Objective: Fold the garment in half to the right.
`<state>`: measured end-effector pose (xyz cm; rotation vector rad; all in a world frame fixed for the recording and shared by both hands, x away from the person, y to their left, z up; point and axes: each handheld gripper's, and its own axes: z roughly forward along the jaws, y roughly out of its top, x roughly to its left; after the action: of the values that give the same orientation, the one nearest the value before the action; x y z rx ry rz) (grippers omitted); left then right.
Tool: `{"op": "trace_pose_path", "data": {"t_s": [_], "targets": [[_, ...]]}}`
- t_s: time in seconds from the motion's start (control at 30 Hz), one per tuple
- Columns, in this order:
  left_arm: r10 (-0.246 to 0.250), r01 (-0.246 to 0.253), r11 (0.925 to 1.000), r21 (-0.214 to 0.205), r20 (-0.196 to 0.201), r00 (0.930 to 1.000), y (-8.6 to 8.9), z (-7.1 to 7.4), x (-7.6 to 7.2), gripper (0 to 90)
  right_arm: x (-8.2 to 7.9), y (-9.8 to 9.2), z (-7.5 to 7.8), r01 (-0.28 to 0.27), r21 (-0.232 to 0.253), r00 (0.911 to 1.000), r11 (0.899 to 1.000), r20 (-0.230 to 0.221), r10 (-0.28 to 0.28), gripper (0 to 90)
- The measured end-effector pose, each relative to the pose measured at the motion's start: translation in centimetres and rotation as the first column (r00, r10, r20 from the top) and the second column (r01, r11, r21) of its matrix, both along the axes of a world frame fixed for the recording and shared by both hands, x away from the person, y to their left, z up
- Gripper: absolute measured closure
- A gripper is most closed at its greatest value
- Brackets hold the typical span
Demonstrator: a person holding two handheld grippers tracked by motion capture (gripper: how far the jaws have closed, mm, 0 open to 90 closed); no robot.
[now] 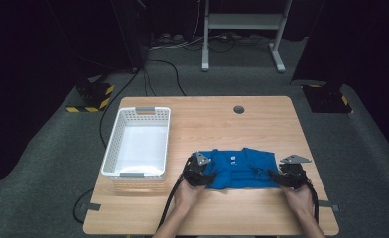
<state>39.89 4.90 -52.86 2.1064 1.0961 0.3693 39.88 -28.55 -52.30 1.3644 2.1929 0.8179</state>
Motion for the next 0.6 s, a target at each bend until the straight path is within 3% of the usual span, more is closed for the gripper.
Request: {"op": "trace_pose_path", "data": {"t_s": [0.6], "targets": [[-0.039,0.039,0.9992,-0.014,-0.011,0.9992,-2.8,0.0,1.8,42.1,1.0,-2.5,0.0,0.084,0.002,0.9964,0.996,0.004,-0.084,46.6]]}}
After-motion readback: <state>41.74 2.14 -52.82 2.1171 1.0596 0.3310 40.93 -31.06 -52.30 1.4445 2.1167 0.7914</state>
